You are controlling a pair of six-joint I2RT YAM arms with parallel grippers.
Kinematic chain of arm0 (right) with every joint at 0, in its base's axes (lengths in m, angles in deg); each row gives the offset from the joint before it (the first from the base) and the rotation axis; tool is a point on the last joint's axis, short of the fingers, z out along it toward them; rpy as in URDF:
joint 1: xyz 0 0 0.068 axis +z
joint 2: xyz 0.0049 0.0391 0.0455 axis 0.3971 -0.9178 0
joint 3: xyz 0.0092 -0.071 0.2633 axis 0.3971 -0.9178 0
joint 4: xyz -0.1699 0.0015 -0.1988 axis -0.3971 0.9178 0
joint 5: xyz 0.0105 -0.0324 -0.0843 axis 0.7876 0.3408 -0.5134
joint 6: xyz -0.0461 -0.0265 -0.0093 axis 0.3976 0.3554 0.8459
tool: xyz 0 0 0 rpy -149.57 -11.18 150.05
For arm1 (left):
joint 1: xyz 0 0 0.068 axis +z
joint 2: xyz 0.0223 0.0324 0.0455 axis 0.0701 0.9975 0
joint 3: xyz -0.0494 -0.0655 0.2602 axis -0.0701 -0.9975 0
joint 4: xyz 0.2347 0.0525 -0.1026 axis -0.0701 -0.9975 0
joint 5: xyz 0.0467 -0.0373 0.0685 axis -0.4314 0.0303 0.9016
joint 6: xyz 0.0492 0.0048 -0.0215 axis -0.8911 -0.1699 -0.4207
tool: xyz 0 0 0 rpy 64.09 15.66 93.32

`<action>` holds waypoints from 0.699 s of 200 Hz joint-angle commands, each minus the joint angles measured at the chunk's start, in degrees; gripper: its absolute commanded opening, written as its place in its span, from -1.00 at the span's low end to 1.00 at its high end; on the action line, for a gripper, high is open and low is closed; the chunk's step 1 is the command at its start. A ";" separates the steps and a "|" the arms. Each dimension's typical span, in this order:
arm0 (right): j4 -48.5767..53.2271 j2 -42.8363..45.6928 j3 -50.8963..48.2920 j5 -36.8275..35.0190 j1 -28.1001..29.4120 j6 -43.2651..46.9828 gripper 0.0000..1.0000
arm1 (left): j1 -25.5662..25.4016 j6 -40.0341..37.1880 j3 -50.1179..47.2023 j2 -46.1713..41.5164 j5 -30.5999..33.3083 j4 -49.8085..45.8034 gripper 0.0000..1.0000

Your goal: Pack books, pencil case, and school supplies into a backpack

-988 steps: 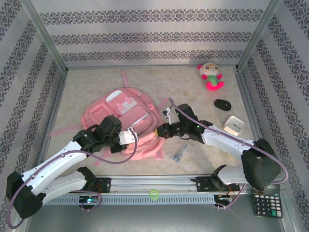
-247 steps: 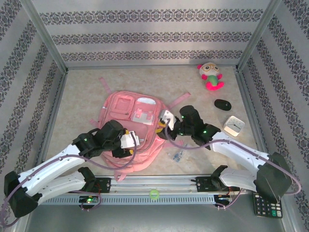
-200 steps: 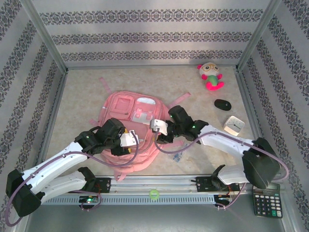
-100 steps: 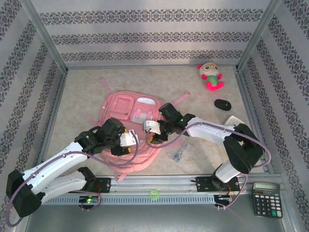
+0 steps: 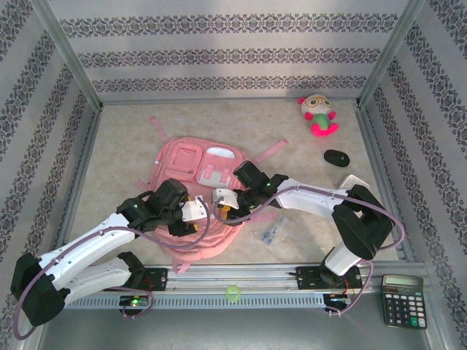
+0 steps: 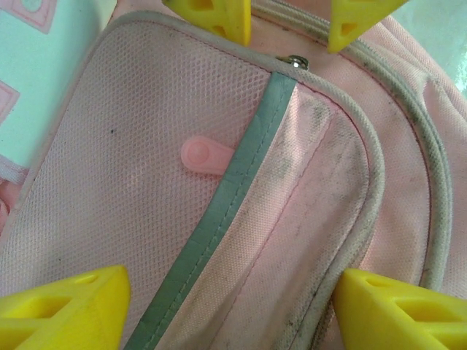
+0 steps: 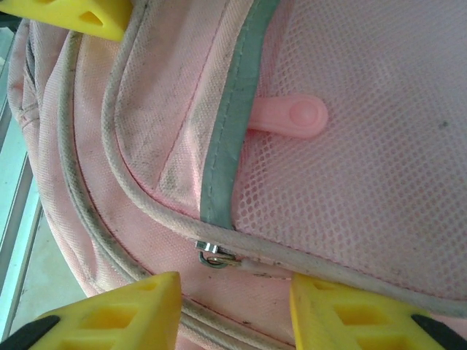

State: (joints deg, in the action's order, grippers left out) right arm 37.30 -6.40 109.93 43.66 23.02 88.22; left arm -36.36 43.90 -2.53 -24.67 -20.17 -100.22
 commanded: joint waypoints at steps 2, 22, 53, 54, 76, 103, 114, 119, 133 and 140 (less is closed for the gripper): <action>-0.05 -1.42 1.19 7.14 2.53 -0.96 -0.22 | 0.92 -0.15 -1.27 0.47 2.95 3.71 0.46; -0.05 0.08 0.50 8.33 2.81 -0.97 -0.29 | 0.92 -1.28 -1.45 0.12 0.38 2.74 0.54; -0.15 1.98 -0.31 9.11 2.81 -0.71 -0.36 | 0.70 -5.02 -1.69 0.36 -1.52 -0.09 0.64; -0.11 1.96 -0.34 9.14 2.81 -0.70 -0.36 | 0.72 -5.11 -1.71 0.39 -1.51 -0.08 0.64; 0.00 1.26 0.01 9.06 2.81 -0.54 -0.35 | 0.66 -6.04 -2.19 2.32 0.83 1.96 0.53; -0.15 0.68 0.45 8.86 2.86 -1.38 -0.33 | 0.12 -4.88 -1.84 4.00 3.17 5.49 -0.13; 0.02 1.08 0.17 7.81 2.81 -1.59 -0.30 | 0.13 -4.03 -1.50 3.33 1.71 6.03 -0.35; -0.02 1.35 -0.04 7.28 2.70 -1.66 -0.29 | 0.13 -3.60 -1.50 2.95 1.00 6.14 -0.48; -0.06 2.42 -0.64 6.29 2.05 -1.91 -0.27 | 0.13 -2.13 -1.89 1.01 -0.46 7.31 -0.84; -0.32 3.23 -1.01 6.35 1.40 -2.17 -0.25 | 0.19 -1.38 -2.23 -0.15 -1.14 7.92 -0.93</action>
State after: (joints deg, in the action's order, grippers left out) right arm 36.99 -5.68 109.93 48.65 24.46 85.88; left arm -36.52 39.16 -3.66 -22.68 -21.35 -98.60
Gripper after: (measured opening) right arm 0.364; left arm 0.118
